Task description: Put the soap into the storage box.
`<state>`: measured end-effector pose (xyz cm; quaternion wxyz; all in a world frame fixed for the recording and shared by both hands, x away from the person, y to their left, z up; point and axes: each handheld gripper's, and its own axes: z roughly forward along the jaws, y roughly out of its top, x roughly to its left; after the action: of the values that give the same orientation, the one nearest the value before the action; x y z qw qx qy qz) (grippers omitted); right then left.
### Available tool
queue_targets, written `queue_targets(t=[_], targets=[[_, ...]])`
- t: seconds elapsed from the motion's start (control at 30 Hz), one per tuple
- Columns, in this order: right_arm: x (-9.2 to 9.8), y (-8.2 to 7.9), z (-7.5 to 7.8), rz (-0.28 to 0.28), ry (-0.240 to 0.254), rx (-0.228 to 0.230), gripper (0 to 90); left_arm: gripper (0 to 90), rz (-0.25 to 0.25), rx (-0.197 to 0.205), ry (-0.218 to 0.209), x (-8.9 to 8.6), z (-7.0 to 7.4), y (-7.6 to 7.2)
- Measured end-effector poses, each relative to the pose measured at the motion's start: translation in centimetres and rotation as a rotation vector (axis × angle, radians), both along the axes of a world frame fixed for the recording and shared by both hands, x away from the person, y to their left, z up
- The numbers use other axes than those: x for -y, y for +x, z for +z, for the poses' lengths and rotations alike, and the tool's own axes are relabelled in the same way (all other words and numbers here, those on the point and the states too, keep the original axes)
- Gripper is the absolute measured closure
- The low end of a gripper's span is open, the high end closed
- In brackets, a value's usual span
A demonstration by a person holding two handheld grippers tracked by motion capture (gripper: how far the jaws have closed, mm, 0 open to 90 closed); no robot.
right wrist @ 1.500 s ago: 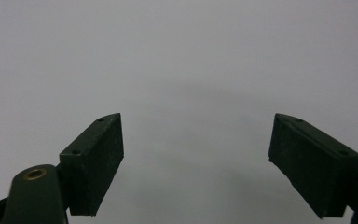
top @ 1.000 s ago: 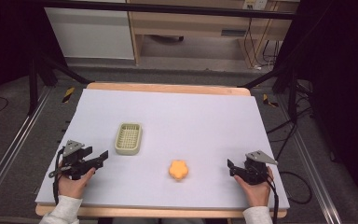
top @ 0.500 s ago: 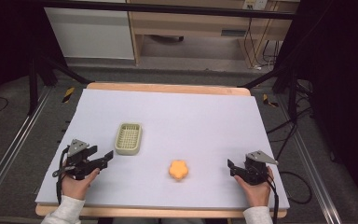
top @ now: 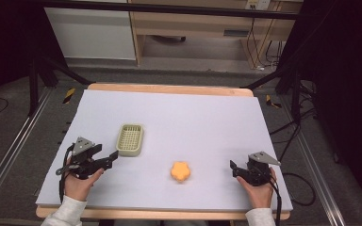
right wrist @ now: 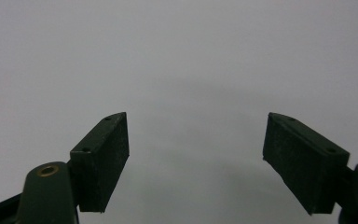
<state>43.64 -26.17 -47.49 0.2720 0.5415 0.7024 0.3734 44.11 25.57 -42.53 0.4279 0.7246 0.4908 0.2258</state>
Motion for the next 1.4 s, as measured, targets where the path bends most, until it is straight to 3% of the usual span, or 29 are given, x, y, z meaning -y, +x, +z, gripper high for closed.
queue_targets(t=[0.6, 1.33, 1.4], targets=[[-0.5, 0.4, -0.3, 0.003, -0.012, -0.015, 21.7, 26.9, -0.063, 0.008, 0.024, 2.9, 1.2, 1.1], [-0.3, 0.3, -0.3, 0.004, -0.010, -0.016, 22.8, 25.8, -0.185, 0.020, 0.057, 8.9, 2.9, 2.3], [-0.3, 0.3, -0.3, 0.005, -0.003, -0.017, 22.8, 25.7, -0.205, 0.016, 0.076, 9.7, 2.9, 2.4]])
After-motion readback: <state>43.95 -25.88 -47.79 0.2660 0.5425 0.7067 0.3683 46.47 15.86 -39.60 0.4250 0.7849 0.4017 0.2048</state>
